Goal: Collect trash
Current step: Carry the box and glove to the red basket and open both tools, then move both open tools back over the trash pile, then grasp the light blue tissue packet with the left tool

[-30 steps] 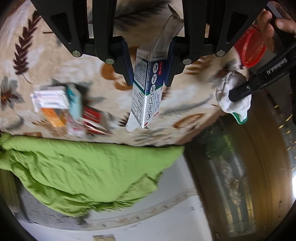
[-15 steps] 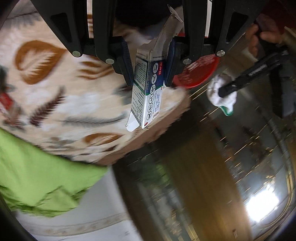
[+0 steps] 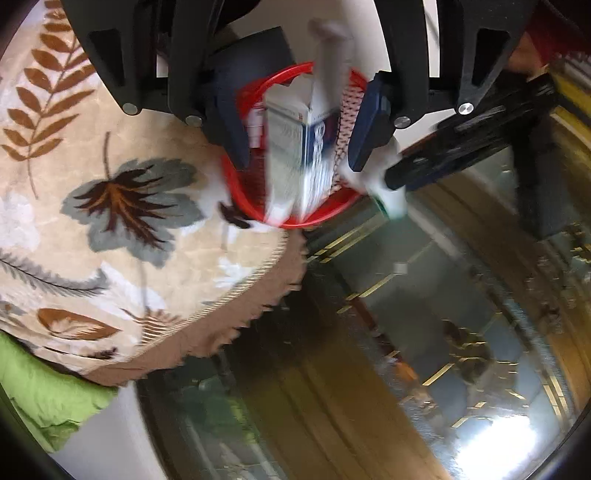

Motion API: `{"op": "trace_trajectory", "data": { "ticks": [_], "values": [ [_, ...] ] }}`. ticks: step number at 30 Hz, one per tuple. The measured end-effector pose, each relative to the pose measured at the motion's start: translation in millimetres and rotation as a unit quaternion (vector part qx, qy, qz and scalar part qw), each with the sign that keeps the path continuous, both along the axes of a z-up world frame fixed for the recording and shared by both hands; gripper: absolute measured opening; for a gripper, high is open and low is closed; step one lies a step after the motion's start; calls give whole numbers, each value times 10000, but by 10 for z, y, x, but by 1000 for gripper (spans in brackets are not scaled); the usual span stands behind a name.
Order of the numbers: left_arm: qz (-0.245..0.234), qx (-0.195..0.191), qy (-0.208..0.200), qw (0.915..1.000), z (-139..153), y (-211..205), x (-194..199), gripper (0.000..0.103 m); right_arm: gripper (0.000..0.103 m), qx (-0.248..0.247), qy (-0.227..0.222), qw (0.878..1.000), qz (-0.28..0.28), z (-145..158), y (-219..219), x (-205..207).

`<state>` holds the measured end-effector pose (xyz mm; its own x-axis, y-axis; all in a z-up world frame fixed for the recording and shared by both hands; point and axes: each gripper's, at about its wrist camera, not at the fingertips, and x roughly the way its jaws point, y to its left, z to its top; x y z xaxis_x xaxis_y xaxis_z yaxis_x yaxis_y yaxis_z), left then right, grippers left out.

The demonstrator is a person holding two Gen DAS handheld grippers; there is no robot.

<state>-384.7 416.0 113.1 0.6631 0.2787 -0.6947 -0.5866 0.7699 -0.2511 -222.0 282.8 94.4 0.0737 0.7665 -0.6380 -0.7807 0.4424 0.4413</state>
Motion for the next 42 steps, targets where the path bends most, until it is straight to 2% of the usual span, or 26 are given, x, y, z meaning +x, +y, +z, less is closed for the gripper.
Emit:
{"op": "trace_trajectory", "data": {
  "ticks": [2, 5, 10, 13, 17, 19, 22, 24, 27, 28, 30, 32, 34, 35, 37, 39, 41, 42],
  "values": [
    [-10, 81, -20, 10000, 22, -7, 37, 63, 60, 156, 97, 9998, -77, 22, -121, 50],
    [-104, 234, -1, 9997, 45, -45, 173, 63, 60, 253, -17, 9991, -338, 109, -399, 131],
    [-641, 170, -25, 9978, 53, -279, 431, 64, 61, 300, -91, 9954, -904, 167, -962, 277],
    [-1138, 160, 9, 9934, 58, -572, 647, 64, 61, 303, -51, 9890, -1450, 150, -1418, 399],
    [-1828, 85, 99, 9831, 60, -991, 956, 64, 61, 322, -127, 9701, -2402, 161, -2111, 579],
    [-2213, 78, 160, 9750, 72, -1236, 1150, 64, 61, 418, -106, 9543, -2958, 162, -2515, 679],
    [-2755, -2, 199, 9611, 106, -1612, 1445, 64, 61, 452, 14, 9188, -3921, 135, -3154, 839],
    [-3162, -99, 280, 9482, 127, -1909, 1677, 64, 61, 427, 25, 8927, -4485, 107, -3558, 930],
    [-3698, -171, 360, 9283, 156, -2404, 2078, 64, 61, 481, 168, 8468, -5295, 4, -4110, 1016],
    [-3798, -209, 395, 9240, 147, -2521, 2173, 64, 61, 468, 239, 8290, -5567, -48, -4291, 1024],
    [-4073, -431, 522, 9108, 123, -2851, 2494, 64, 61, 515, 349, 7964, -6015, -151, -4585, 1017],
    [-4298, -608, 704, 8981, 74, -3219, 2826, 64, 61, 573, 445, 7806, -6208, -208, -4777, 1034],
    [-4522, -708, 794, 8855, 37, -3544, 3081, 64, 61, 634, 480, 7725, -6300, -231, -4893, 1016],
    [-4572, -692, 867, 8824, -7, -3701, 3191, 64, 61, 651, 503, 7691, -6338, -241, -4948, 1021],
    [-4699, -928, 1010, 8720, -125, -4040, 3482, 64, 61, 706, 571, 7630, -6400, -279, -5065, 995],
    [-4661, -1004, 1102, 8721, -242, -4289, 3698, 64, 61, 773, 641, 7552, -6478, -323, -5198, 1000],
    [-4727, -1079, 1259, 8655, -371, -4480, 3852, 63, 61, 835, 743, 7511, -6507, -392, -5335, 1002],
    [-4686, -1030, 1327, 8673, -445, -4589, 3941, 61, 61, 893, 768, 7505, -6503, -436, -5379, 1035]
  ]
}}
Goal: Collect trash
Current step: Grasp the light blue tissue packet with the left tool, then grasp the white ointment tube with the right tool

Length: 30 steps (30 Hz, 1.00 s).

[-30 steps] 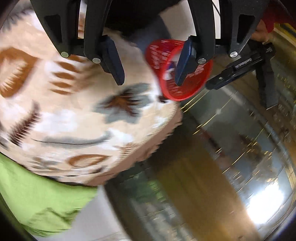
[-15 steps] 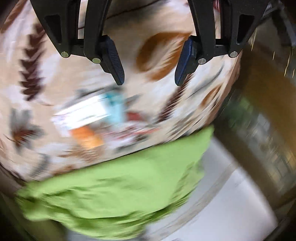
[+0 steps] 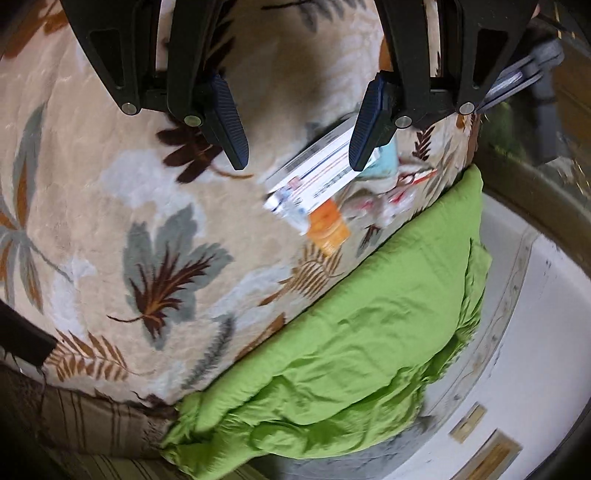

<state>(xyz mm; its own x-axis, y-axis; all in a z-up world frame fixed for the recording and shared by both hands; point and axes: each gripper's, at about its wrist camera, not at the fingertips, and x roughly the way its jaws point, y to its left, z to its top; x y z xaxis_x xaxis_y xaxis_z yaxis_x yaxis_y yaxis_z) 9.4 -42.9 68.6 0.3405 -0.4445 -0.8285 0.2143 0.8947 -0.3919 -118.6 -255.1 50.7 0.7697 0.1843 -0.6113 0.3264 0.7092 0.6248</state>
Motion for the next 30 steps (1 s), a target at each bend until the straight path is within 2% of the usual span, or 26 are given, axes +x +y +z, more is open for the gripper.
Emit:
{"op": "trace_trajectory", "data": {
  "ticks": [1, 3, 4, 5, 6, 8, 12, 15, 16, 17, 21, 25, 28, 30],
  "values": [
    [-28, 62, 27, 10000, -61, -73, 58, 60, 61, 17, -17, 10000, 14, -14, -52, 15],
    [-37, 87, 160, 9998, -203, -191, 189, 37, 61, -7, -12, 9999, 103, -49, -137, 85],
    [-22, 27, 200, 9998, -232, -187, 214, 30, 61, -21, -11, 9998, 196, -56, -156, 122],
    [-11, -91, 248, 9997, -276, -176, 254, 17, 61, -62, 19, 9993, 373, -67, -166, 199],
    [21, -227, 273, 9994, -310, -152, 269, 14, 61, -82, 32, 9987, 493, -82, -163, 260],
    [48, -382, 254, 9989, -326, -91, 249, 13, 59, -115, -27, 9975, 692, -113, -147, 383],
    [-21, -442, 183, 9989, -324, 33, 127, 13, 53, -353, -21, 9940, 1034, -209, -47, 677],
    [-41, -457, 135, 9989, -307, 163, 19, 13, 31, -552, 69, 9897, 1319, -282, 69, 847],
    [-39, -456, 107, 9989, -294, 202, -27, 13, 13, -609, 109, 9882, 1398, -284, 112, 861],
    [-39, -439, 80, 9990, -284, 249, -67, 13, 5, -684, 90, 9873, 1432, -262, 159, 837],
    [-18, -348, -40, 9994, -229, 541, -309, 13, 1, -676, -156, 9849, 1585, -88, 352, 622],
    [139, -485, -9, 9987, -213, 892, -548, 12, 1, -593, -376, 9820, 1753, 79, 591, 381],
    [167, -501, 15, 9986, -241, 1010, -622, 13, 2, -845, -492, 9835, 1523, 170, 670, 265],
    [180, -456, 2, 9988, -248, 1001, -623, 13, 3, -730, -458, 9864, 1398, 156, 560, 305]
  ]
}}
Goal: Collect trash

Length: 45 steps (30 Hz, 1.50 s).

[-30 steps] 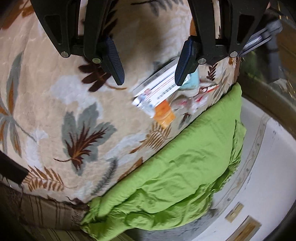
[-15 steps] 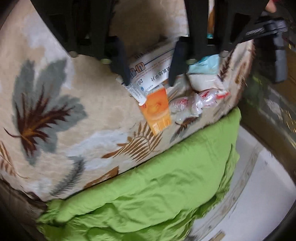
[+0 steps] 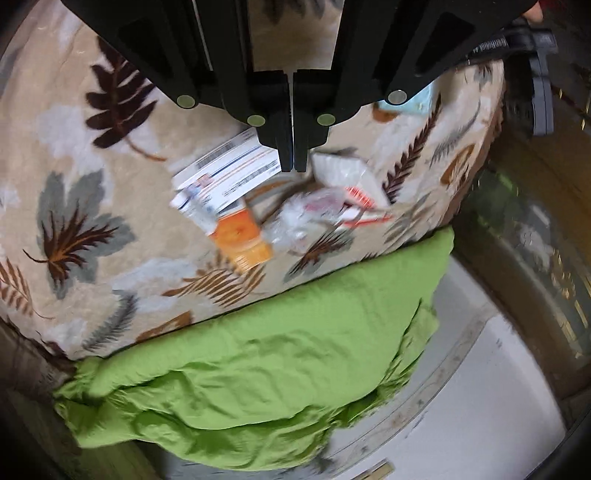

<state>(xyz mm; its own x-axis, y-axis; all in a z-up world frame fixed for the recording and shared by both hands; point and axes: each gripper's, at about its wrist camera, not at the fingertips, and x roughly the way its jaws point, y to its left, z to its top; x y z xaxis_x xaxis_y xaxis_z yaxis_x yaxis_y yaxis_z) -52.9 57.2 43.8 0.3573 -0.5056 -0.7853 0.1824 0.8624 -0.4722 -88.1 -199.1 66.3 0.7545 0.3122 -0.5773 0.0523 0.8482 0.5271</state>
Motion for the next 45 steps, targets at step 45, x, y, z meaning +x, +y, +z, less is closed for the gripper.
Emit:
{"op": "trace_trajectory", "data": {
  "ticks": [45],
  "values": [
    [622, 1044, -1287, 9842, 43, 303, -378, 16, 12, -608, 0, 9953, 757, -117, 340, 98]
  ]
}}
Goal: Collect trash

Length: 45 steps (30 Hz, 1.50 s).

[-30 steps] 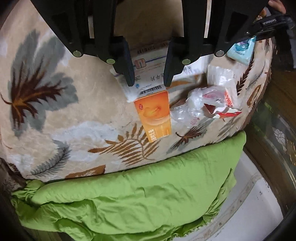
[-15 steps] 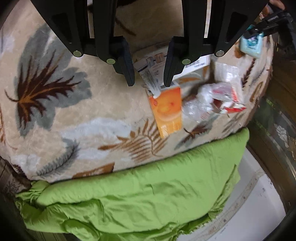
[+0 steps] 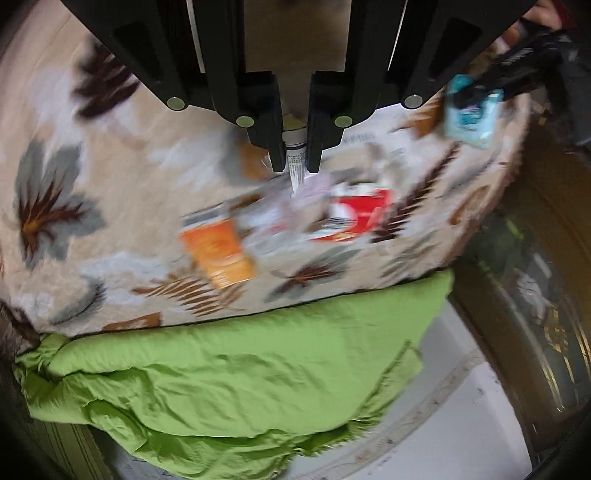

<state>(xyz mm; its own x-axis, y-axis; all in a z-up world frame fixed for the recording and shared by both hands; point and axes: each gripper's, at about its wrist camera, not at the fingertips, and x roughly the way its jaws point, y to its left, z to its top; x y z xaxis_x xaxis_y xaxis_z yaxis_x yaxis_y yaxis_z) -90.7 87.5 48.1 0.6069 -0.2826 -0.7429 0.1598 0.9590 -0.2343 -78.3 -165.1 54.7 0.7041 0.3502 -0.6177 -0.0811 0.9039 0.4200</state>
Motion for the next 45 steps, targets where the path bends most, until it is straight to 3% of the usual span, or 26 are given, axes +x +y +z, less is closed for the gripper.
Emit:
{"op": "trace_trajectory", "data": {
  "ticks": [3, 7, 12, 24, 45],
  "values": [
    [165, 61, -135, 9998, 27, 94, -106, 16, 12, 39, -109, 9999, 107, 32, 274, -229],
    [408, 154, -326, 9985, 41, 198, -189, 16, 12, -256, -406, 9986, 234, 82, 596, -472],
    [590, 244, -496, 9967, 61, 231, -221, 16, 12, -575, -863, 9946, 87, 192, 656, -612],
    [597, 617, -718, 9937, 83, 106, -281, 16, 12, -523, -859, 9949, 34, 163, 595, -570],
    [553, 814, -858, 9914, 100, 24, -276, 16, 12, -440, -869, 9952, 39, 138, 561, -517]
  ]
}}
